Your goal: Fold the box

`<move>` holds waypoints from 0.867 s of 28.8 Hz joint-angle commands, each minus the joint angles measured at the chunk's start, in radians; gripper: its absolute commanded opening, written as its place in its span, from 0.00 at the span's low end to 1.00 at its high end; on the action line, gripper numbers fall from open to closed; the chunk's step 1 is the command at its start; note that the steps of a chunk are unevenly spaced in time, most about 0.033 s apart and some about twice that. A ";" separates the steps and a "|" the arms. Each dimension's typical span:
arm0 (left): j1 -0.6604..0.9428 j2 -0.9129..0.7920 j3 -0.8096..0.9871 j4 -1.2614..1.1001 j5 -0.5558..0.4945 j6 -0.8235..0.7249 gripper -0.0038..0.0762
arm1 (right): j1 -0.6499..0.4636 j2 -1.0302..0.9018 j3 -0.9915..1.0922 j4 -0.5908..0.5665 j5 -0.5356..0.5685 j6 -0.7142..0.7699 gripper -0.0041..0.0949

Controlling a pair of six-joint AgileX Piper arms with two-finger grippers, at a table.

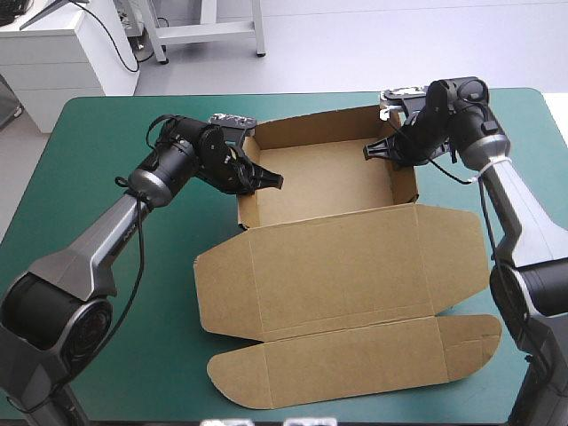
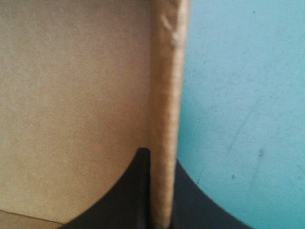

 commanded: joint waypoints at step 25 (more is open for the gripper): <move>0.065 0.047 -0.070 -0.040 0.203 0.059 0.18 | 0.012 0.029 -0.006 0.113 0.005 -0.060 0.32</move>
